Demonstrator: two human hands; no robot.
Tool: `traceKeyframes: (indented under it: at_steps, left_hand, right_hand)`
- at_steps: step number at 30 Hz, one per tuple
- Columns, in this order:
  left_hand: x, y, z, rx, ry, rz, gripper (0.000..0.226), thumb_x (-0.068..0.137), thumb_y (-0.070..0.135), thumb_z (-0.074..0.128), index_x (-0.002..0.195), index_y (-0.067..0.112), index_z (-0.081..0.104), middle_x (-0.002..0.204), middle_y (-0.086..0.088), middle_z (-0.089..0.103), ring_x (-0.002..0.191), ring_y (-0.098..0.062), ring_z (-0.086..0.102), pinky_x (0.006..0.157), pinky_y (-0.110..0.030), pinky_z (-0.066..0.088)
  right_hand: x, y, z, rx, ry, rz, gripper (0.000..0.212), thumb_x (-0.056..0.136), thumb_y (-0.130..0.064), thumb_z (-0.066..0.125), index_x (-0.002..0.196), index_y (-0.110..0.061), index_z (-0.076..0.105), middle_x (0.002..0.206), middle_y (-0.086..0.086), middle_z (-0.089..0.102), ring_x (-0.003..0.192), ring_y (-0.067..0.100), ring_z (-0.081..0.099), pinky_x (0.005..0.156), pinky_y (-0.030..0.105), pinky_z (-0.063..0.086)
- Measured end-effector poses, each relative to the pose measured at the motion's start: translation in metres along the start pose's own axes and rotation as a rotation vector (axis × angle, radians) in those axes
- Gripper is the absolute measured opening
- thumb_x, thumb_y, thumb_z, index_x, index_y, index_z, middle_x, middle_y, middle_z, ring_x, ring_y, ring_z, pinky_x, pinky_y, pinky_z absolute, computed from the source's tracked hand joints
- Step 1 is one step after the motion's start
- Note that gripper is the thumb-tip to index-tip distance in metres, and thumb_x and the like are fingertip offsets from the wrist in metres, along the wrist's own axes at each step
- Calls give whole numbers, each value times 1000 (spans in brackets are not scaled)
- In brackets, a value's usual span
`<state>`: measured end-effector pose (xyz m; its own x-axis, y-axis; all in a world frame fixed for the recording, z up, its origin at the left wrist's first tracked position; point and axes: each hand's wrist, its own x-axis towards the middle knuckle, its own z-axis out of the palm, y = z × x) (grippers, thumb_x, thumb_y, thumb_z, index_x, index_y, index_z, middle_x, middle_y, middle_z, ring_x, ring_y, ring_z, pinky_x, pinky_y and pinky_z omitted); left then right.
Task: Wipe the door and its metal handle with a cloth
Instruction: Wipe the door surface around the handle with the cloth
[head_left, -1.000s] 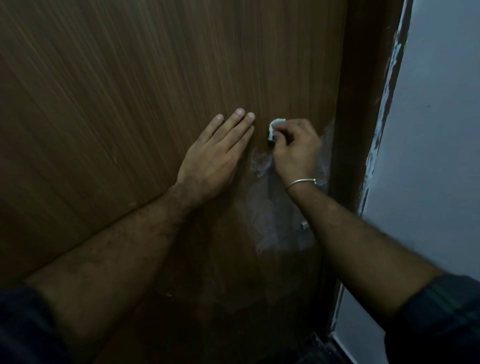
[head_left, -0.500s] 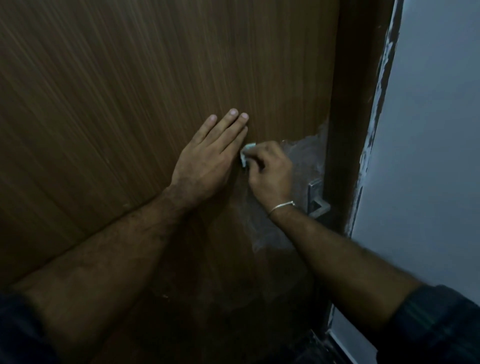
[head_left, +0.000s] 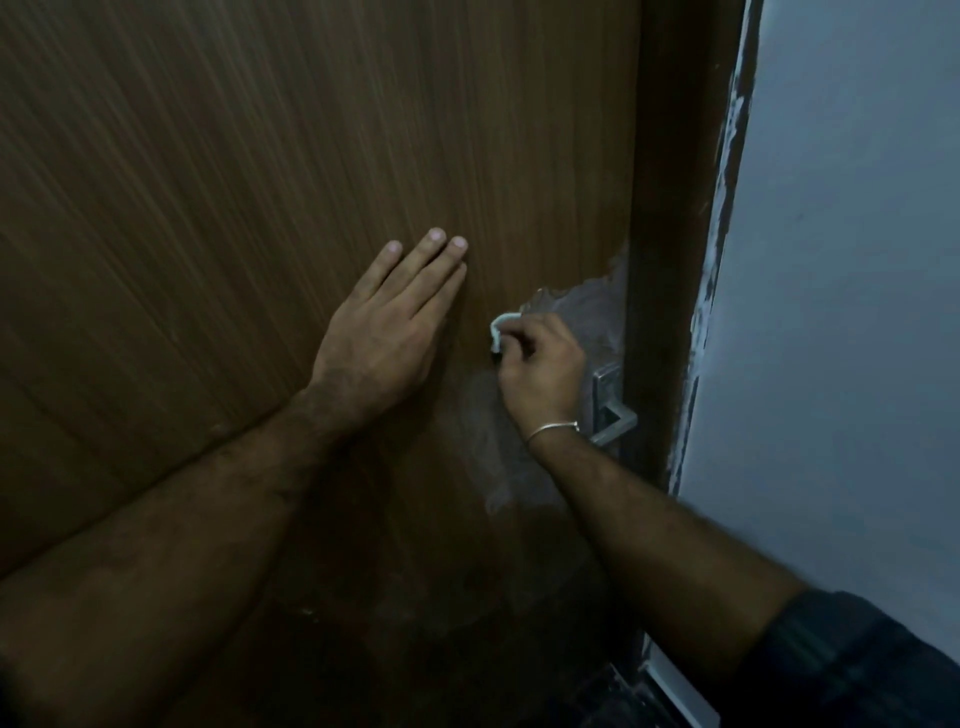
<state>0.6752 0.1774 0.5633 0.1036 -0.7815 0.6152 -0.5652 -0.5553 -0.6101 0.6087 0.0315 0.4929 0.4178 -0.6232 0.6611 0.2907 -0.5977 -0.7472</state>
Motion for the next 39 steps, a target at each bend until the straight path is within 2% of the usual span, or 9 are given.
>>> traceKeyframes:
  at_steps: [3,8,12,18,22,26,31,36,39]
  left_hand:
    - [0,3,2,9,7,-9,52,99,18,51,148,5,42,161,-12,32,150,-28,26,122,-46,18]
    - [0,3,2,-1,-15,-9,54,98,19,52,148,4,41,161,-13,31,150,-29,24,122,-47,17]
    - [1,5,-3,-3,-38,-15,53,98,19,47,149,4,39,161,-13,30,151,-29,23,122,-48,15]
    - [2,10,-5,12,-57,-39,54,97,18,51,148,5,41,162,-13,29,151,-29,22,121,-49,15]
    - [5,10,-5,-1,-83,-30,60,93,18,55,149,5,38,162,-14,27,152,-30,19,121,-49,9]
    - [9,16,-6,-20,-79,-46,58,93,17,51,148,5,41,162,-14,27,152,-30,19,121,-51,10]
    - [13,16,-4,-28,-75,-15,59,91,18,56,148,7,42,162,-13,28,152,-31,20,121,-52,9]
    - [13,18,1,0,-58,-23,58,92,19,53,148,9,42,162,-11,28,152,-29,19,122,-52,10]
    - [14,16,0,-6,-80,-3,61,91,21,54,148,8,40,162,-12,27,152,-30,18,122,-51,5]
  right_hand:
    - [13,-12,8,25,65,-58,15,80,6,63,86,-3,74,90,10,67,86,16,63,81,24,52]
    - [-8,-1,-1,-6,-94,-98,17,81,10,61,88,1,74,93,14,68,89,20,65,84,24,51]
    - [25,-1,-7,-21,78,13,16,82,6,63,89,-1,75,94,12,68,89,19,65,81,14,46]
    - [8,-2,-11,-25,-74,-85,17,83,10,60,92,3,73,97,16,68,93,22,64,86,23,50]
    - [28,-2,-11,-25,52,-9,16,85,5,61,94,0,73,100,12,66,95,17,62,82,5,42]
    - [7,6,-11,-44,-90,-123,17,85,7,61,94,-1,73,102,10,67,96,15,62,88,12,46]
    - [31,14,-15,-22,109,43,16,83,5,63,92,-2,75,98,11,69,93,19,64,82,2,39]
    - [11,14,-11,-42,-52,-119,18,83,7,62,94,-2,74,100,10,68,95,14,62,88,6,41]
    - [30,22,-16,-6,113,50,16,82,7,63,90,-2,75,95,11,70,90,20,65,80,-1,37]
